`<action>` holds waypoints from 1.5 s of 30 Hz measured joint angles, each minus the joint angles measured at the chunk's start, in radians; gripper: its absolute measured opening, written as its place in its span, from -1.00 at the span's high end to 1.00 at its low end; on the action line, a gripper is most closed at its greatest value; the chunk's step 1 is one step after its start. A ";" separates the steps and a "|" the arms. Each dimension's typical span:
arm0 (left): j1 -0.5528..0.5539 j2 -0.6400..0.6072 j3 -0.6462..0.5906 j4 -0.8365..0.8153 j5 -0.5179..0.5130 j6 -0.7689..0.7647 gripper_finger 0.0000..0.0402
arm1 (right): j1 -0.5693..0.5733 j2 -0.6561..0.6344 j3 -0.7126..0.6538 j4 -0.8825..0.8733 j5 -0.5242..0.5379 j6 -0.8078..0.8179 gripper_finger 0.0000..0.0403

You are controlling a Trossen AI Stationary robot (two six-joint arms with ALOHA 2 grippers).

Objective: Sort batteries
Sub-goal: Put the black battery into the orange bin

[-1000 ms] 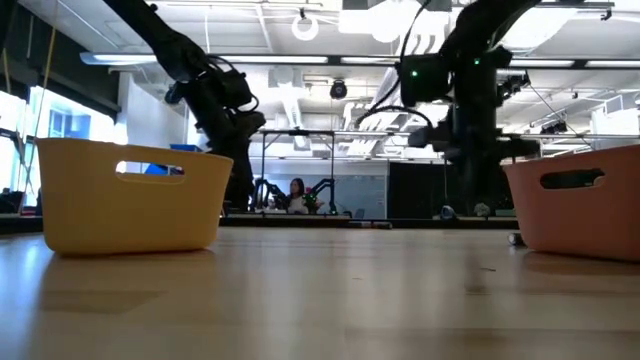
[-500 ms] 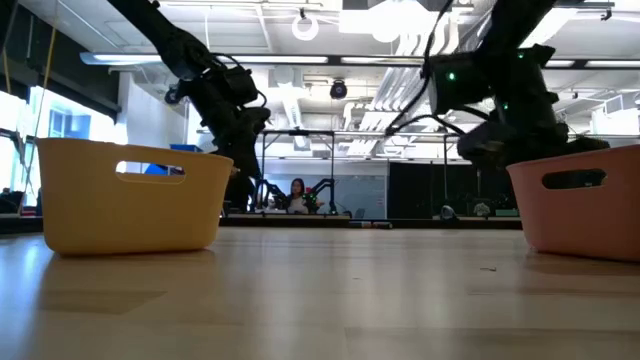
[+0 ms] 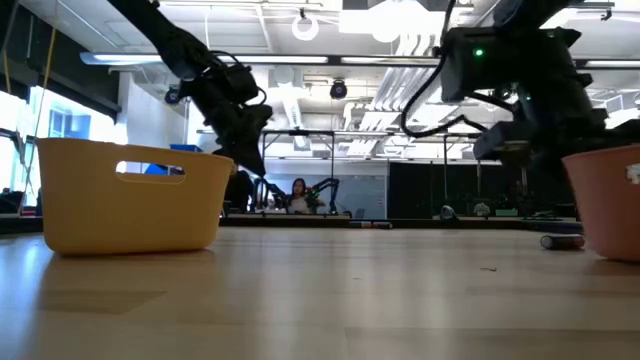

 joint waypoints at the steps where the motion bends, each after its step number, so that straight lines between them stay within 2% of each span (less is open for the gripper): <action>1: 0.003 0.000 0.000 -0.002 0.000 0.005 1.00 | 0.009 -0.003 -0.006 0.007 -0.002 0.029 1.00; 4: 0.008 0.000 0.000 -0.003 0.000 0.028 1.00 | 0.035 -0.021 -0.032 0.054 -0.003 0.156 1.00; 7: 0.012 0.000 0.000 -0.003 0.002 0.042 1.00 | 0.073 -0.066 -0.109 0.155 0.041 0.389 1.00; 10: 0.012 0.000 0.000 -0.003 0.006 0.042 1.00 | 0.108 -0.122 -0.165 0.261 0.154 0.660 1.00; 13: 0.012 0.000 0.000 -0.007 0.030 0.044 1.00 | 0.142 -0.183 -0.148 0.292 0.297 0.754 1.00; 17: 0.012 0.000 0.000 -0.004 0.059 0.045 1.00 | 0.172 -0.198 -0.117 0.165 0.288 0.770 1.00; 21: 0.010 0.000 0.000 -0.003 0.060 0.041 1.00 | 0.166 -0.199 -0.136 0.155 0.258 0.796 0.94; 26: 0.010 0.000 0.000 -0.003 0.063 0.011 1.00 | 0.102 -0.195 -0.166 0.207 0.301 0.790 0.55; 31: 0.007 0.000 0.000 -0.002 0.064 0.006 1.00 | 0.064 -0.192 -0.179 0.206 0.258 0.802 0.11; 34: 0.006 0.000 0.000 -0.001 0.064 0.006 1.00 | 0.043 -0.179 -0.193 0.234 0.245 0.797 -0.03; 40: 0.006 0.000 0.000 -0.001 0.064 0.007 1.00 | 0.012 -0.125 -0.242 0.314 0.174 0.813 -0.04; 42: 0.006 0.000 0.000 -0.001 0.064 0.007 1.00 | 0.000 -0.104 -0.243 0.328 0.156 0.815 0.03; 45: 0.006 0.000 0.000 -0.001 0.064 0.015 1.00 | -0.008 -0.087 -0.242 0.334 0.139 0.818 0.27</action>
